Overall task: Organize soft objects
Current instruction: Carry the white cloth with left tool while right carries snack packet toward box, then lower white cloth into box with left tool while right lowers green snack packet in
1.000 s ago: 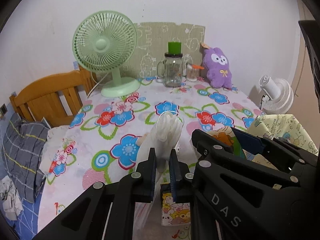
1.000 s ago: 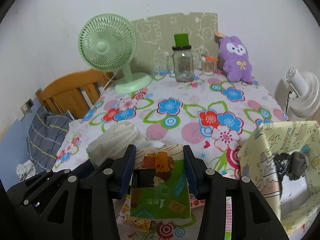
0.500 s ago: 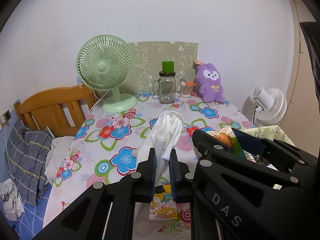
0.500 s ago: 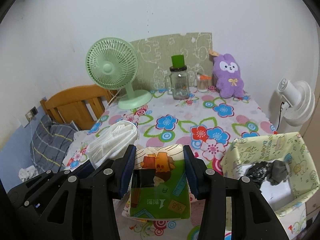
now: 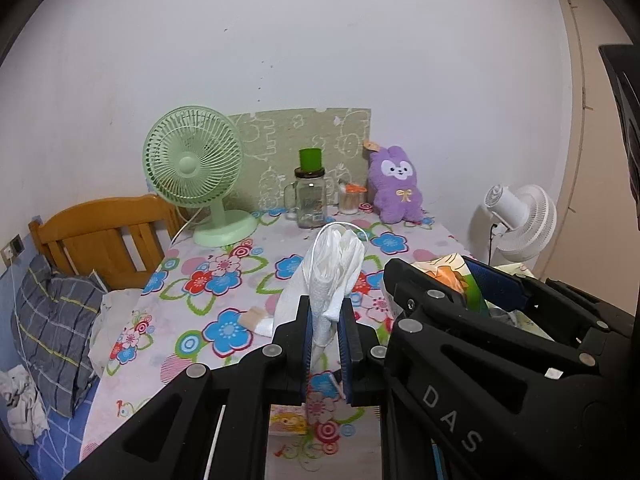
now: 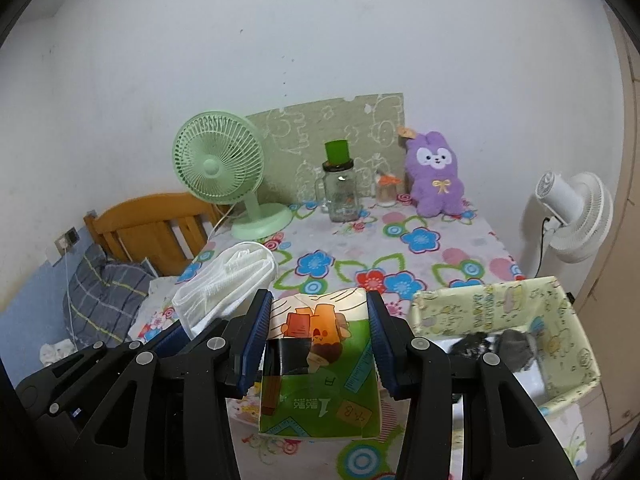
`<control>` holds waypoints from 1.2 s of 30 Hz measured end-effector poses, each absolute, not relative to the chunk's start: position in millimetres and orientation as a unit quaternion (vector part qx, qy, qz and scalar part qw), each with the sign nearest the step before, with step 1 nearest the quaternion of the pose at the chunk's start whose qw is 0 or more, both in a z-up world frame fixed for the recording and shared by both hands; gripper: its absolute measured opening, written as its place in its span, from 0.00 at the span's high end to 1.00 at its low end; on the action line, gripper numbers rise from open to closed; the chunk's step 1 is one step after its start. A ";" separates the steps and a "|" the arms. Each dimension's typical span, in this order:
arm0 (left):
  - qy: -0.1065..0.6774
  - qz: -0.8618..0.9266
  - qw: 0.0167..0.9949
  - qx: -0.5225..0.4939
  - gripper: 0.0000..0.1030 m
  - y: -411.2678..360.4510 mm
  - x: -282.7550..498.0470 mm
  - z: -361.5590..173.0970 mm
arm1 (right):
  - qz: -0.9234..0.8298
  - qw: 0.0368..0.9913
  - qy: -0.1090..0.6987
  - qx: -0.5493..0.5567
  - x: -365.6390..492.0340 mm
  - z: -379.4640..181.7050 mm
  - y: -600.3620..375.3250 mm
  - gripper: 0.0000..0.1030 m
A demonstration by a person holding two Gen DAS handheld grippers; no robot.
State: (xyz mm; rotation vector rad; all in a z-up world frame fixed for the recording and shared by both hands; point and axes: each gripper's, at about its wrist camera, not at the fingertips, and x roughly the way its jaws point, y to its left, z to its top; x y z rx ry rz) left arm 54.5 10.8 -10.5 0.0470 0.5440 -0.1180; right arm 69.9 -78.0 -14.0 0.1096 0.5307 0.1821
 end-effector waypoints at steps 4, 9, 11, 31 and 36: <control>0.265 -0.064 0.962 0.021 0.91 -3.6 51.7 -8.6 | 0.085 0.961 0.258 0.052 64.6 -11.6 -93.8 0.51; 0.259 -0.073 0.963 0.021 0.91 -21.1 49.9 -5.1 | 0.076 0.963 0.252 0.053 60.5 -8.2 -112.8 0.51; 0.255 -0.078 0.964 0.022 0.91 -28.5 49.2 -3.6 | 0.073 0.965 0.248 0.053 59.7 -6.1 -120.6 0.51; 0.257 -0.136 0.957 0.023 0.91 -103.7 68.9 -13.1 | 0.026 0.967 0.245 0.062 72.3 -14.0 -200.4 0.51; 0.264 -0.151 0.952 0.023 0.91 -119.3 76.1 -20.0 | 0.008 0.966 0.250 0.068 76.8 -21.2 -217.6 0.51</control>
